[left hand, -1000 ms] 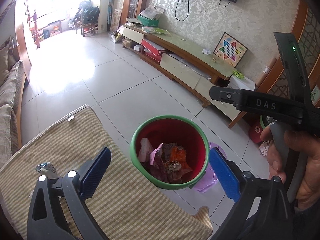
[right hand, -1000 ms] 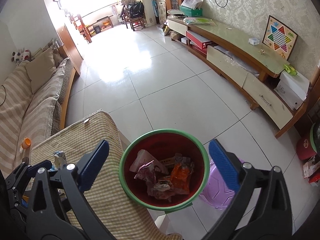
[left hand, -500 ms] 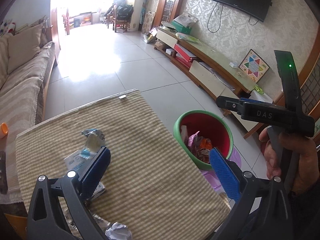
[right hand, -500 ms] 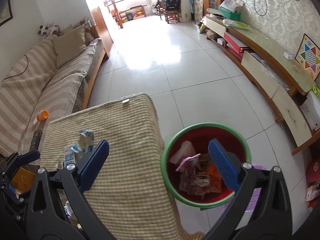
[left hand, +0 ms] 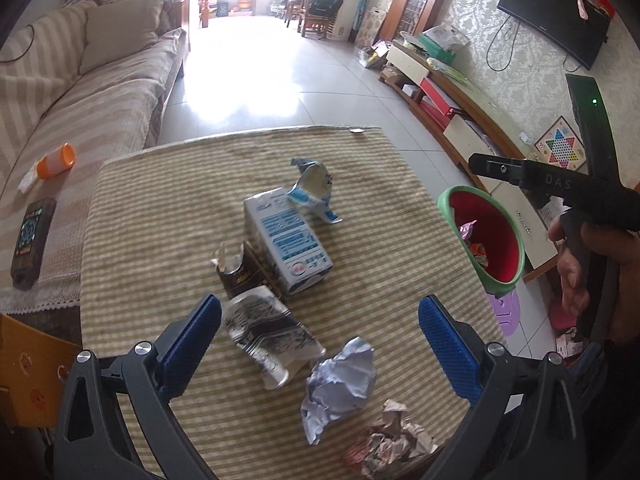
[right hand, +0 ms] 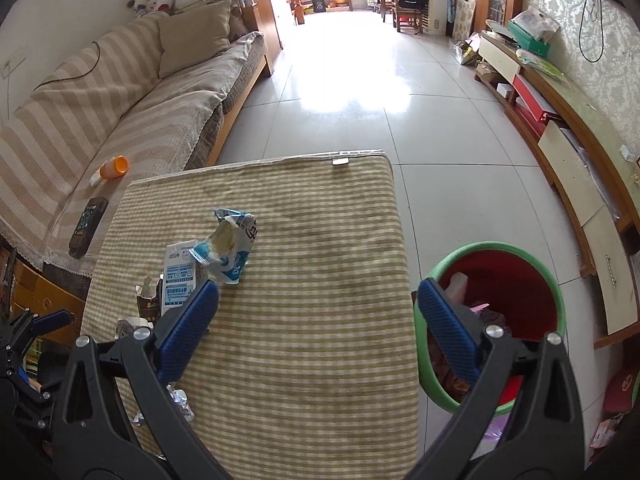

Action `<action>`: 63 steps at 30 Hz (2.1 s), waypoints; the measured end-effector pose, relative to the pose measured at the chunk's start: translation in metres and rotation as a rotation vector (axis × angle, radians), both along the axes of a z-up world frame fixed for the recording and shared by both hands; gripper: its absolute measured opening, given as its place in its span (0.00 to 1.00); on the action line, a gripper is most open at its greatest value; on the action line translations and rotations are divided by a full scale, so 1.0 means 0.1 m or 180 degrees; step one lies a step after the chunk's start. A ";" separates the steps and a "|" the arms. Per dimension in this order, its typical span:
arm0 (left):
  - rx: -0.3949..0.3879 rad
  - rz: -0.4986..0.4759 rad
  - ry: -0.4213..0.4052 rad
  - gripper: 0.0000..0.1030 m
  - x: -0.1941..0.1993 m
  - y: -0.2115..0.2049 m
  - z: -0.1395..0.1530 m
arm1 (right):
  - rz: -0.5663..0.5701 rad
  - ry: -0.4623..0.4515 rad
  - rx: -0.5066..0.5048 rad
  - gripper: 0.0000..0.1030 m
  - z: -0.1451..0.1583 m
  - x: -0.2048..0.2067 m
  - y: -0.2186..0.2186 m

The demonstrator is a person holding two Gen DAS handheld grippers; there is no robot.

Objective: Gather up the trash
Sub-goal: 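Move both tools back over the table toward the remaining trash, then grasp the blue-white snack bag with the right tool while the left tool grasps the paper cup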

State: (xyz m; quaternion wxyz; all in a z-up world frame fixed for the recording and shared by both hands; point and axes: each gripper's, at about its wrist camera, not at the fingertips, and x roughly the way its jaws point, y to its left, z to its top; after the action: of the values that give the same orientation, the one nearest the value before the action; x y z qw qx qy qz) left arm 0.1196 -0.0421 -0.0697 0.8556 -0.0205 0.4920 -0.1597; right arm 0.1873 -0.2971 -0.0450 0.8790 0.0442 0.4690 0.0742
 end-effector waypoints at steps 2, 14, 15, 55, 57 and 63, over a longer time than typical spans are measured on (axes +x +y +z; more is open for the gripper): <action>-0.0016 0.0076 0.0073 0.92 -0.01 0.11 -0.12 | 0.0050 0.0057 -0.0028 0.95 -0.06 0.03 0.08; -0.0247 0.0355 0.0422 0.92 0.00 0.22 -0.79 | 0.0336 0.0198 0.0003 0.95 -0.38 0.24 0.64; -0.0274 0.0397 0.0445 0.92 0.01 0.23 -0.83 | 0.0354 0.0191 0.0006 0.95 -0.41 0.26 0.70; -0.0667 0.0397 0.0537 0.44 0.22 0.43 -1.20 | 0.0122 0.0629 0.0302 0.26 -1.14 0.91 0.94; -0.0677 0.0411 0.0509 0.44 0.21 0.44 -1.17 | 0.0118 0.0597 0.0301 0.25 -1.07 0.87 0.90; -0.0604 0.0412 0.0348 0.44 0.15 0.39 -0.95 | 0.0163 0.0445 0.0288 0.25 -0.72 0.67 0.76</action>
State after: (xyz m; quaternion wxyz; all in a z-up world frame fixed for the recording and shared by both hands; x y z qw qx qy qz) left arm 0.1341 -0.0026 -0.1646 0.8302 -0.1417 0.5182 -0.1486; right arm 0.2542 -0.2208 -0.1165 0.8390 0.0769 0.5264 0.1145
